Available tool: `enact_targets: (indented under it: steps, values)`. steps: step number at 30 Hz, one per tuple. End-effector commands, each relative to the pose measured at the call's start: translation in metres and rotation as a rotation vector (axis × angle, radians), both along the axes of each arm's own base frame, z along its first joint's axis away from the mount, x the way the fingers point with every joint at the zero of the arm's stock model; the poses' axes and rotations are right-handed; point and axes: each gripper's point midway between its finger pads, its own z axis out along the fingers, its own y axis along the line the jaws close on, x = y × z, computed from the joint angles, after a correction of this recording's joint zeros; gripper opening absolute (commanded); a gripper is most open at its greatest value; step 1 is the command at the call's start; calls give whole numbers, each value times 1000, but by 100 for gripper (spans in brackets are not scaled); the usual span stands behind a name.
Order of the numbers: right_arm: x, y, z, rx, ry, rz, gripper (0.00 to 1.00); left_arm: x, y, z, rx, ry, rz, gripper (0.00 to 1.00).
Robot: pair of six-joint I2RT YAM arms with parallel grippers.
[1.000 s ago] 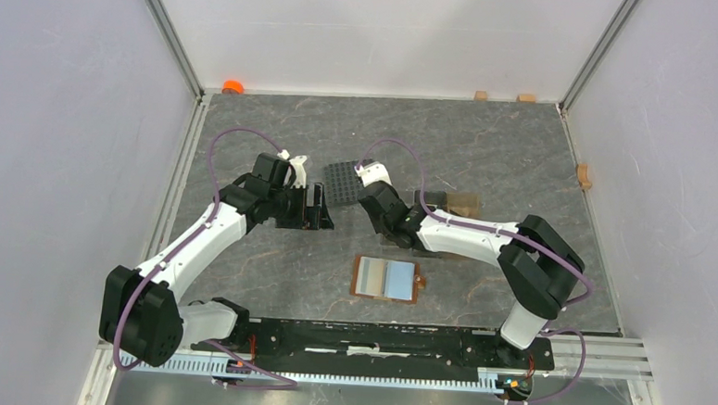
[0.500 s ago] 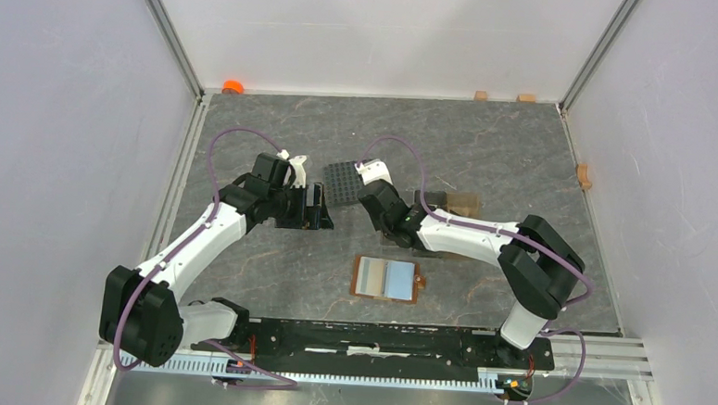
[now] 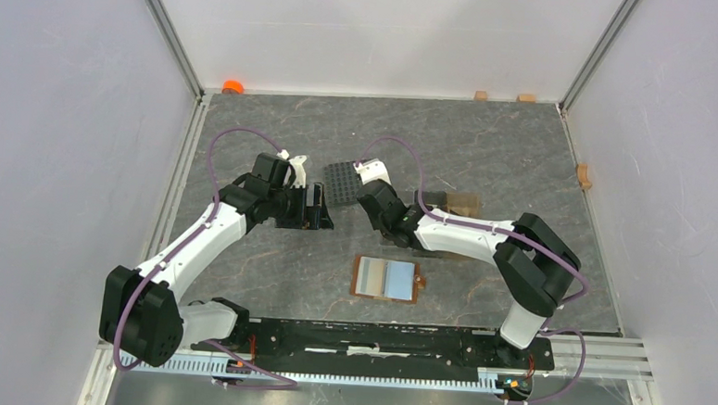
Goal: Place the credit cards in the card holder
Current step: Pick up the credit card from the storage box.
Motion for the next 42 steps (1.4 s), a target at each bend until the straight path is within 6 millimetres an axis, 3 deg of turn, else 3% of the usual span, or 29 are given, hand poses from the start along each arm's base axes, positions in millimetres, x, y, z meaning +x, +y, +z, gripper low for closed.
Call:
enact_targets:
  steps: [1, 5, 10, 14, 22, 25, 33, 37, 42]
  values:
    - [5, 13, 15, 63, -29, -13, 23, 2, 1, 2, 5, -33, -31, 89]
    - [3, 12, 21, 71, -33, -18, 17, 2, 0, 2, 4, -32, -34, 89]
    - [2, 8, 27, 71, -41, -30, 3, 2, 0, 3, 4, -34, -33, 89]
    - [1, -1, 43, 69, -86, -66, 0, 3, 1, 3, 6, -40, -29, 89]
    - [0, -41, 79, 36, -239, -145, 0, 4, 1, 9, 1, -72, -32, 89]
    - [-4, -45, 96, 78, -268, -127, 0, 3, -4, 17, -36, -104, -58, 88]
    - [-15, -34, 152, 342, -307, 43, 0, -5, -38, 60, -261, -232, -131, 85]
    - [-21, -37, 191, 517, -325, 111, 0, -14, -63, 98, -416, -334, -216, 85]
    - [-45, -23, 245, 732, -323, 298, 0, -32, -84, 156, -599, -483, -352, 87]
